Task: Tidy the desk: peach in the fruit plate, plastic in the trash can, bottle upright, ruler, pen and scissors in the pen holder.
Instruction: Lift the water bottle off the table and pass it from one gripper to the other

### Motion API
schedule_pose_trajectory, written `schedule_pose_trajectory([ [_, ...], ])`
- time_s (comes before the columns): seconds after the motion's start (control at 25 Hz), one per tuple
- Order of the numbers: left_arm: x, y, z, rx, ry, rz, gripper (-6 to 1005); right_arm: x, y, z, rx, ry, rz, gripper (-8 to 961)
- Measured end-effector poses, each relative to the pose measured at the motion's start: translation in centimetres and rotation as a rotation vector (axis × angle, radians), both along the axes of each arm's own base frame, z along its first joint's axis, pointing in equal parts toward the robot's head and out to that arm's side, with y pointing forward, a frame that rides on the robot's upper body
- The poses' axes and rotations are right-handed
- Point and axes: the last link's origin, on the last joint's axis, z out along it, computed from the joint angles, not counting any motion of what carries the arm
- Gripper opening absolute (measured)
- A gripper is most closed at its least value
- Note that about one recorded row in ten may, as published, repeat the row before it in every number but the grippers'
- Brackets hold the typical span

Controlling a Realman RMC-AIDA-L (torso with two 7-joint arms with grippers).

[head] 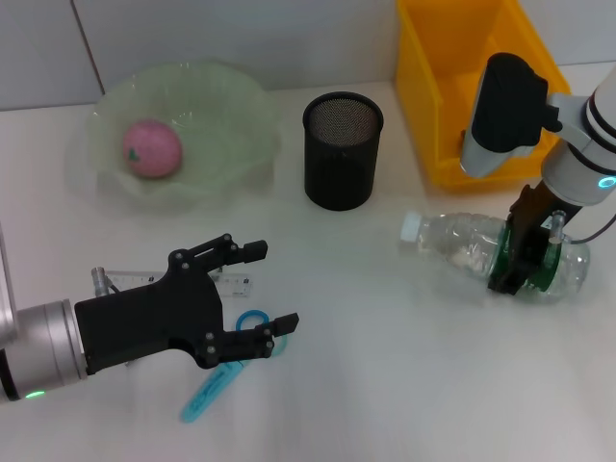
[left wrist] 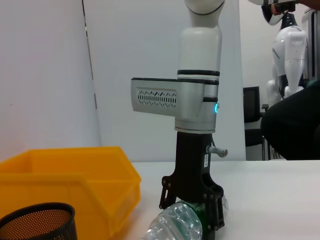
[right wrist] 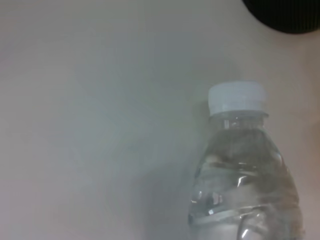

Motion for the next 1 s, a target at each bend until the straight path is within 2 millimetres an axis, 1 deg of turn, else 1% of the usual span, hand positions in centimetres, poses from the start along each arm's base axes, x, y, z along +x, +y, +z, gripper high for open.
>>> schedule_pose_trajectory([
  [0.28,-0.1,-0.1,0.0,0.007,-0.005,0.002,830,-0.5,-0.3,0.2,0.008,0.036,-0.003,796],
  [0.56,-0.3,0.0,0.4,0.026,-0.018,0.021,829,-1.7,-0.9,0.6,0.001,0.126,0.011,785],
  [0.8,-0.5,0.0,0.6,0.039,-0.028,0.032,829,-1.9,-1.0,0.9,0.009,0.162,0.019,775],
  [1.0,-0.5,0.0,0.6,0.042,-0.032,0.034,828,-2.1,-1.6,1.1,0.002,0.206,0.032,775],
])
